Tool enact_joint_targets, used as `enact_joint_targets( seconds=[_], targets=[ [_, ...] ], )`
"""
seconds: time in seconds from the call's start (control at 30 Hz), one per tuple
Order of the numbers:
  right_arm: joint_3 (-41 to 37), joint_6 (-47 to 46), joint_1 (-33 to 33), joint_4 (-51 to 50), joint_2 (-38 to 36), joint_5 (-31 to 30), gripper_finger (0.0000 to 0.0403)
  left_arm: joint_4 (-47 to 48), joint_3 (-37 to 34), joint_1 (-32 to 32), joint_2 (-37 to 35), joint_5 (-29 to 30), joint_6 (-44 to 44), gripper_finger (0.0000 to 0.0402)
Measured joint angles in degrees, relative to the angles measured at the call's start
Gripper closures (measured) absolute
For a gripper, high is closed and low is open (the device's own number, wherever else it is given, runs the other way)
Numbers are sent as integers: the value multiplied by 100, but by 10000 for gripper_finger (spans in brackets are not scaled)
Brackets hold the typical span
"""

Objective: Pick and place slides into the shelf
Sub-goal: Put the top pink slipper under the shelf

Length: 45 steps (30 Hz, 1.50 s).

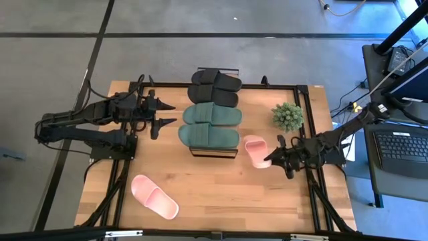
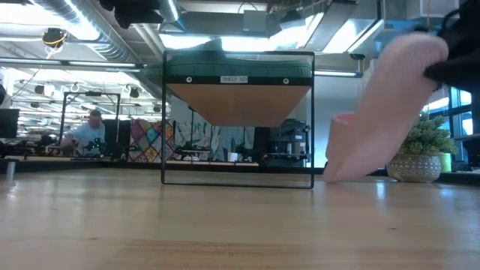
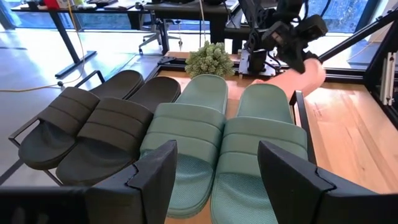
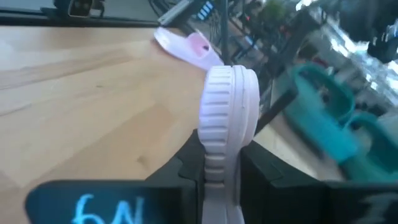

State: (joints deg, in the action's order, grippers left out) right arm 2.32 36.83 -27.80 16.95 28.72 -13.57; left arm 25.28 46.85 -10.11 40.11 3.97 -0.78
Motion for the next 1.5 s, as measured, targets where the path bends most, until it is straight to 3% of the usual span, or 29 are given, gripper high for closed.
enact_joint_targets(
  seconds=[0.33,0.53,0.93,1.3,1.5],
  targets=[
    [-194,-1094,154,-208,-1,18,338,31,0,2,-1,0,23,186],
    [-194,-1195,197,-98,-1,-256,294,297,2,2,-1,0,37,186],
    [-194,-1533,304,-173,1,-471,326,308,2,2,1,0,35,186],
    [-194,-1030,319,90,7,-425,340,323,2,2,1,0,31,186],
    [-194,-366,486,647,7,184,340,421,2,0,1,2,28,186]
  ],
)
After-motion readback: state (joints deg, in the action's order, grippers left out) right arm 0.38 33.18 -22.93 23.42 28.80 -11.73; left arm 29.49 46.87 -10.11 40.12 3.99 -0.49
